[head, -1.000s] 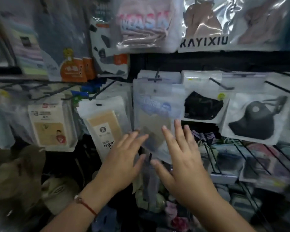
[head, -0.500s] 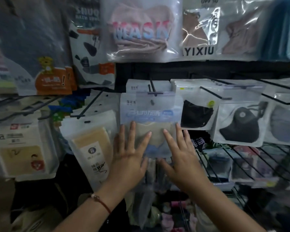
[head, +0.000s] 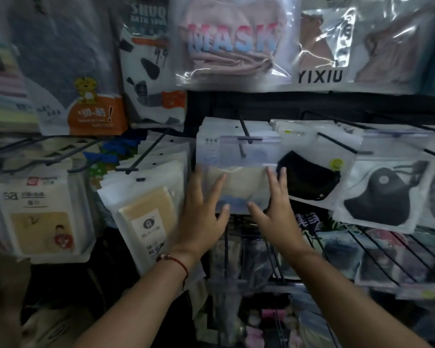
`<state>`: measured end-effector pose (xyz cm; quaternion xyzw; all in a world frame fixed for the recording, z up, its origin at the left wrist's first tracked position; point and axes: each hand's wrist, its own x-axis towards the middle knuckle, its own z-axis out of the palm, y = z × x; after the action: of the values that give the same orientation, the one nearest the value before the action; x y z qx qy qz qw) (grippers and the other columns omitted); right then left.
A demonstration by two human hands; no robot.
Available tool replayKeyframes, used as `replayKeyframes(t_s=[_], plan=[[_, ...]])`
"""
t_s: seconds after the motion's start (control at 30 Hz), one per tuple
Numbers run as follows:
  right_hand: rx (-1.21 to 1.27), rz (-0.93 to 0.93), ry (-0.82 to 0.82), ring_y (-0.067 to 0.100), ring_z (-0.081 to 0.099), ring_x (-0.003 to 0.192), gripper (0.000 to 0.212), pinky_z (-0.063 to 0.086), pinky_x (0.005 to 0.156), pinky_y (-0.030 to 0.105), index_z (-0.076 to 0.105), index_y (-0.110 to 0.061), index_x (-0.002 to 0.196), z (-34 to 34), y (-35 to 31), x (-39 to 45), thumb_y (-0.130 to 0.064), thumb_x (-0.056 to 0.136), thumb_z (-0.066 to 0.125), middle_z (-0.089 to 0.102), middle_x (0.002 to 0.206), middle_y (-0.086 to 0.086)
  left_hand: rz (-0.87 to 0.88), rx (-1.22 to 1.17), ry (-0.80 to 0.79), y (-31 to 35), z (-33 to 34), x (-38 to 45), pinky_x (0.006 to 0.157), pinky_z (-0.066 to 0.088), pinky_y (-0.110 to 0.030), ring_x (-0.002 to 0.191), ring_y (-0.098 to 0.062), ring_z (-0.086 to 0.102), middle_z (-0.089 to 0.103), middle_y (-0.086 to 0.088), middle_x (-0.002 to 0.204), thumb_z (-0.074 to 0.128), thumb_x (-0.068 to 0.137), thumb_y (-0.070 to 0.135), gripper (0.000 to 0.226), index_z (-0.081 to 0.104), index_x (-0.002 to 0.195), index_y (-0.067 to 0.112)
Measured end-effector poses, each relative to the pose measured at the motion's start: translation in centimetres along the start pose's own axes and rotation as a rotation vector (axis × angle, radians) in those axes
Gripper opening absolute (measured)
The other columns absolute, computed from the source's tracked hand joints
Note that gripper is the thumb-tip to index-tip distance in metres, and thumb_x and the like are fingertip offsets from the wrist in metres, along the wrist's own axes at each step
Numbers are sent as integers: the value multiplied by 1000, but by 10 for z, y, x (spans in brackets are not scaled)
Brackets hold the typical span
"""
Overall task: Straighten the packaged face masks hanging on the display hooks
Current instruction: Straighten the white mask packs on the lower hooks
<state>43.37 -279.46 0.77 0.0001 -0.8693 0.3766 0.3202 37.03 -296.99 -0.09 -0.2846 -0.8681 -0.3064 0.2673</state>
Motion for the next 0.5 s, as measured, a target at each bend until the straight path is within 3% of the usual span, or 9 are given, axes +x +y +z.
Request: replayKeyframes(t_s=[0.07, 0.1, 0.2, 0.33, 0.5], plan=[[68, 11, 30, -11, -8, 143, 86, 18, 109, 17, 2, -42, 154, 5, -2, 1, -36, 93, 62, -15, 162, -16, -110, -148, 2, 1, 0, 0, 118, 3, -26, 152, -12, -7, -14, 8, 164, 58, 97, 38, 71, 14, 153, 48], [71, 10, 40, -10, -8, 144, 87, 17, 111, 18, 1, -41, 154, 9, -2, 2, -35, 93, 63, -12, 163, -14, -128, -190, -12, 1, 1, 1, 120, 10, -27, 153, -12, -3, -13, 9, 164, 58, 98, 38, 72, 12, 152, 51], [-12, -11, 105, 3, -5, 148, 90, 16, 118, 31, 2, -38, 154, 16, -1, 2, -35, 91, 66, -3, 164, -6, -114, -205, -18, -2, 4, 0, 121, 18, -31, 153, -14, 1, -10, 10, 164, 57, 98, 39, 72, 9, 150, 55], [-123, -47, 94, 21, 7, 150, 92, 25, 114, 32, 3, -43, 154, 12, -1, 7, -37, 89, 68, -4, 164, 3, -72, -137, 15, 0, 9, 6, 118, 22, -33, 153, -20, 7, -7, 3, 164, 57, 98, 40, 75, 5, 152, 53], [-273, -6, 77, 35, 23, 144, 94, 41, 107, 41, 7, -37, 155, 14, 7, 38, -36, 86, 70, 2, 163, 11, -90, -160, -10, -7, 22, 34, 120, 28, -39, 151, -27, 16, 0, -5, 163, 59, 97, 35, 75, 11, 154, 47]])
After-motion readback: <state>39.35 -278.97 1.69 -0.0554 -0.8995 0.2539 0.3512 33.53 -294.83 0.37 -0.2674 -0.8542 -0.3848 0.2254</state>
